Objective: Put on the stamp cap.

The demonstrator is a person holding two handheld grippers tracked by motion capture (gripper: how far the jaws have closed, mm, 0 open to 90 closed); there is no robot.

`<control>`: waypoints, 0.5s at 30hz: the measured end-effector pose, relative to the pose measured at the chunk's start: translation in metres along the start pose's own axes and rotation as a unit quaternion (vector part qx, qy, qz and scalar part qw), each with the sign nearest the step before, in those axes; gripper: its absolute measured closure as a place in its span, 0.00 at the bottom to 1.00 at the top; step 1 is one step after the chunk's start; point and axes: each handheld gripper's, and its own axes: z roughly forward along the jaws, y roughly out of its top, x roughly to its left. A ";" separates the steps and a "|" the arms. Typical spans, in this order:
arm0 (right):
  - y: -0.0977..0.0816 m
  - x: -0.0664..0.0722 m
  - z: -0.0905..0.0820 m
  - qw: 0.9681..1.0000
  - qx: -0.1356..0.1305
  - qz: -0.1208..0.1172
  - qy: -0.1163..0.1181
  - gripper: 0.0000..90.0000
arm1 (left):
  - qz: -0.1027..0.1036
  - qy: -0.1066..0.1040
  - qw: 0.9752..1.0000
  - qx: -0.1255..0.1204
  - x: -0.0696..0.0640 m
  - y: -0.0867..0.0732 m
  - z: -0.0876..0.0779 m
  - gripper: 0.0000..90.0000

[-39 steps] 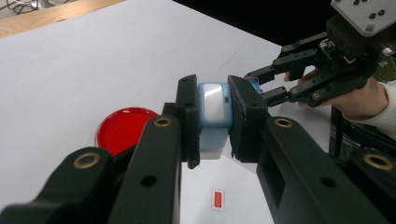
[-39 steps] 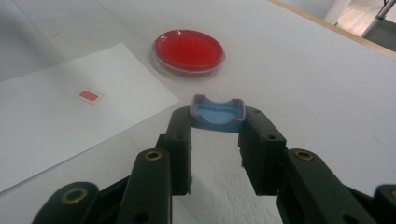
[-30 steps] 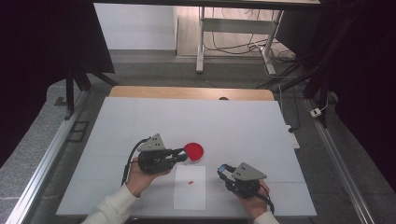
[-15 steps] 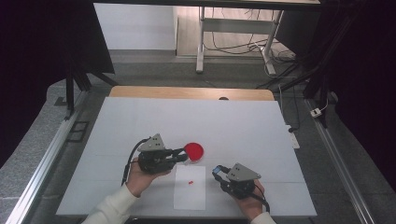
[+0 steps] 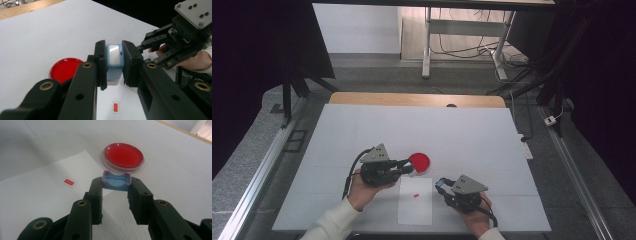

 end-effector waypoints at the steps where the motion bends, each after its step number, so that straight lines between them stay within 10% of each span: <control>1: 0.000 0.001 0.001 1.000 0.000 0.000 0.001 0.72 | 0.000 0.000 1.000 0.000 0.000 0.000 0.000 0.83; 15: 0.006 0.009 0.010 1.000 -0.003 -0.002 0.013 0.72 | 0.000 -0.001 1.000 0.002 -0.001 0.000 0.002 0.83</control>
